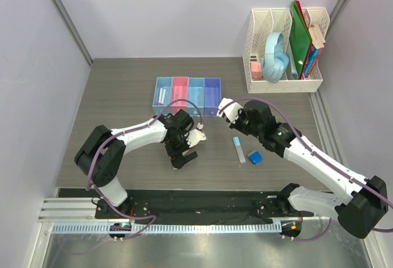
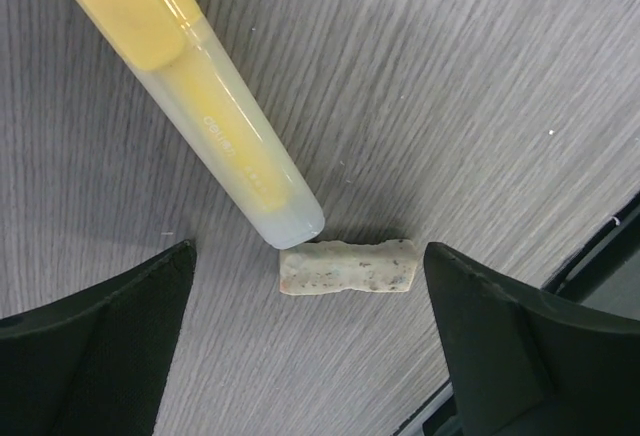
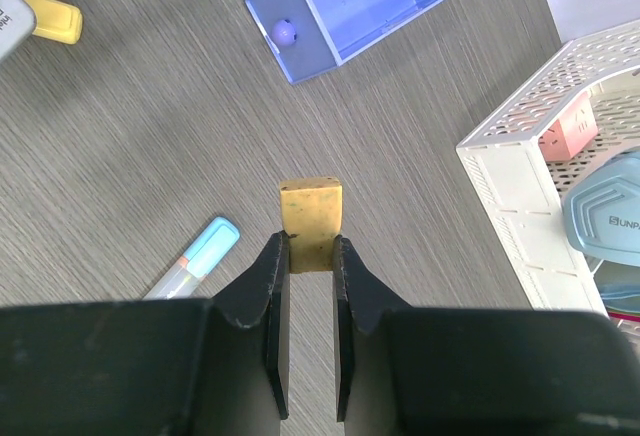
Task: Sort the stationery into containers
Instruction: Pick up the stationery from the center of the board.
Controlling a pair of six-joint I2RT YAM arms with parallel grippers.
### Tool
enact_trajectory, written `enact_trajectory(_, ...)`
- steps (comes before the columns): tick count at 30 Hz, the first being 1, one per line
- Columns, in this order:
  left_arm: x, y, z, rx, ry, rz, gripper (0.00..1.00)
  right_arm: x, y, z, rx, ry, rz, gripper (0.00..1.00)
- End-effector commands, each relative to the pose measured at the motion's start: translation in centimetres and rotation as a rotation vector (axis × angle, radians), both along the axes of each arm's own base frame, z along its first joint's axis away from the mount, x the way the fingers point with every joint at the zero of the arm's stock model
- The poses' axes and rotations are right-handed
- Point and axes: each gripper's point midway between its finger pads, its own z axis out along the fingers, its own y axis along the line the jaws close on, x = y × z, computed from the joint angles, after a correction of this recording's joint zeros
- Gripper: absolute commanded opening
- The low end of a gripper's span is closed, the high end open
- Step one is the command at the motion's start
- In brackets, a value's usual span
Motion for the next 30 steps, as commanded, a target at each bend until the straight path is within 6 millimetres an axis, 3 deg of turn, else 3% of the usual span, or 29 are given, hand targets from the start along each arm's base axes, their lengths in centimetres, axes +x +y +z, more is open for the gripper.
enact_trajectory(1,-2.4,3.3,-3.3,0.131,0.098,-0.001,0.92,0.6,0.1,2.3,0.049,-0.052,-0.016,0.01)
enact_trajectory(8,-3.7,3.9,-3.8,0.168,0.16,-0.016,0.79,0.5,0.0,2.7,0.055,-0.06,-0.022,0.01)
enact_trajectory(22,-5.6,4.9,-3.2,0.19,0.166,-0.039,0.86,0.5,0.1,2.6,0.062,-0.05,-0.021,0.01)
enact_trajectory(30,-6.3,5.4,-3.8,0.213,0.197,-0.05,0.69,0.4,0.0,2.5,0.065,-0.046,-0.024,0.01)
